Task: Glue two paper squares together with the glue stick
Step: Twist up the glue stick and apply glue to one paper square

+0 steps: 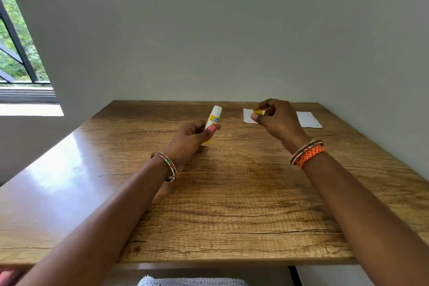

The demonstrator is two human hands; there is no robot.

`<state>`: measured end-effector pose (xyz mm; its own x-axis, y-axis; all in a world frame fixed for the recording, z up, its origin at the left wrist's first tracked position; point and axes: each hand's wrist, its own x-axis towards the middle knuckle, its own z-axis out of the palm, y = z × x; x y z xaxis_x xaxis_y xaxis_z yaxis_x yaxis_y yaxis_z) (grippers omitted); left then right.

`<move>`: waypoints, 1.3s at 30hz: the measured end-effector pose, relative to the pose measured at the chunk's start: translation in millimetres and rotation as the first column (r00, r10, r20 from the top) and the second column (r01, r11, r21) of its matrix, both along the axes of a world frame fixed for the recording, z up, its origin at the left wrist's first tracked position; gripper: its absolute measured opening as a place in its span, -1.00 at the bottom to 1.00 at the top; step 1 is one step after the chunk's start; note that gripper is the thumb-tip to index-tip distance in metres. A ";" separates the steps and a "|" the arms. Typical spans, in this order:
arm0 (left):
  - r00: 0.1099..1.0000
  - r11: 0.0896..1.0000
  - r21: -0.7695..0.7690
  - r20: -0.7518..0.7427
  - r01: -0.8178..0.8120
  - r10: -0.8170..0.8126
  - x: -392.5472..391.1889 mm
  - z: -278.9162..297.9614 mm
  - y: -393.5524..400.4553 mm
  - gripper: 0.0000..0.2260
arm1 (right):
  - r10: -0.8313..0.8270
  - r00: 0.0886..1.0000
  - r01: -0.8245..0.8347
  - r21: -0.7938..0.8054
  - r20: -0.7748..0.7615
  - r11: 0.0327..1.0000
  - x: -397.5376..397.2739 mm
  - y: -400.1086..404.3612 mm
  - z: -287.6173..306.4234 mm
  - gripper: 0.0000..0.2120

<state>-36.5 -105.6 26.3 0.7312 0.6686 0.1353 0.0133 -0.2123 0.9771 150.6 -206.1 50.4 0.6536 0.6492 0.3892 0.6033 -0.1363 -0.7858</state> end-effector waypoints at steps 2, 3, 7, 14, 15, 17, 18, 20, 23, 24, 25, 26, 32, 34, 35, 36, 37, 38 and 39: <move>1.000 1.000 0.005 0.028 -0.009 0.009 -0.2 -2.4 1.5 -0.75 | -0.110 0.979 0.121 -0.053 0.173 0.991 17.5 -12.9 5.9 -0.79; 0.999 1.000 -0.014 0.048 -0.005 0.006 -0.8 -2.9 1.8 -0.72 | -0.164 0.949 0.194 -0.088 0.268 0.977 24.8 -18.3 6.6 -0.79; 0.992 0.998 -0.068 0.128 -0.011 0.019 4.7 -1.7 -4.5 -0.76 | -0.173 0.934 0.270 -0.300 0.313 0.915 35.0 -28.0 -0.1 -0.77; 0.973 0.968 -0.251 0.226 0.006 0.053 4.5 0.0 -9.7 -0.83 | -0.044 0.927 0.285 -0.625 0.372 0.727 31.4 -24.0 -3.6 -0.46; 0.973 0.965 -0.261 0.225 0.004 0.057 4.2 0.7 -9.5 -0.83 | -0.033 0.920 0.301 -0.647 0.391 0.701 31.7 -24.7 -2.8 -0.43; 0.978 0.971 -0.238 0.203 -0.005 0.055 3.6 1.7 -8.6 -0.78 | -0.022 0.887 0.361 -0.665 0.461 0.654 31.2 -27.3 0.3 -0.38; 0.981 0.977 -0.214 0.189 -0.011 0.052 3.5 1.0 -8.9 -0.77 | -0.037 0.865 0.397 -0.638 0.500 0.660 29.7 -29.4 1.5 -0.36; 0.981 0.989 -0.143 0.189 -0.025 0.052 1.8 1.6 -8.7 -0.78 | -0.103 0.849 0.364 -0.432 0.519 0.825 22.4 -25.7 4.9 -0.48; 0.976 0.997 -0.026 0.204 -0.070 0.074 3.0 1.9 -11.7 -0.83 | 0.022 0.999 -0.020 -0.044 0.031 0.999 -9.7 -11.5 3.4 -0.75; 0.970 0.992 0.006 0.211 -0.125 0.120 3.0 1.8 -11.6 -0.85 | 0.156 0.966 -0.151 0.041 -0.208 0.988 -25.8 -4.9 1.2 -0.75; 0.959 0.981 0.034 0.219 -0.192 0.181 3.3 2.1 -11.2 -0.86 | 0.284 0.869 -0.261 0.113 -0.405 0.959 -41.3 1.3 -1.4 -0.73; 0.944 0.965 0.050 0.229 -0.256 0.239 3.0 2.5 -10.5 -0.86 | 0.380 0.760 -0.346 0.167 -0.528 0.923 -54.1 6.4 -4.3 -0.70; 0.899 0.943 -0.067 0.288 -0.325 0.330 -3.8 10.2 -9.8 -0.78 | 0.595 0.514 -0.451 0.395 -0.617 0.800 -84.6 16.3 -19.6 -0.82; 0.904 0.952 -0.054 0.300 -0.302 0.304 -3.2 10.5 -10.9 -0.85 | 0.593 0.527 -0.416 0.424 -0.609 0.804 -85.6 15.7 -21.1 -0.87; 0.905 0.953 -0.041 0.305 -0.299 0.297 -2.7 10.8 -11.5 -0.88 | 0.593 0.535 -0.406 0.432 -0.602 0.805 -85.9 15.7 -21.0 -0.89; 0.906 0.954 -0.031 0.305 -0.297 0.292 -2.4 11.1 -11.8 -0.89 | 0.587 0.548 -0.398 0.432 -0.595 0.809 -85.5 15.6 -20.5 -0.91; 0.909 0.955 -0.023 0.300 -0.295 0.288 -2.5 11.3 -11.8 -0.88 | 0.576 0.569 -0.389 0.425 -0.587 0.817 -85.4 15.4 -19.8 -0.92; 0.912 0.956 -0.018 0.294 -0.294 0.286 -2.9 11.1 -11.4 -0.87 | 0.565 0.590 -0.386 0.414 -0.577 0.824 -85.5 14.9 -19.0 -0.92; 0.915 0.957 -0.014 0.287 -0.290 0.282 -3.6 10.7 -11.0 -0.85 | 0.557 0.606 -0.386 0.402 -0.567 0.830 -86.0 14.5 -18.9 -0.93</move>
<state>-40.1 -116.7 37.0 0.4378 0.8363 0.3300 -0.1987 -0.2680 0.9427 64.5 -191.5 31.5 0.4159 0.8934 0.1699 -0.1275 0.2423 -0.9618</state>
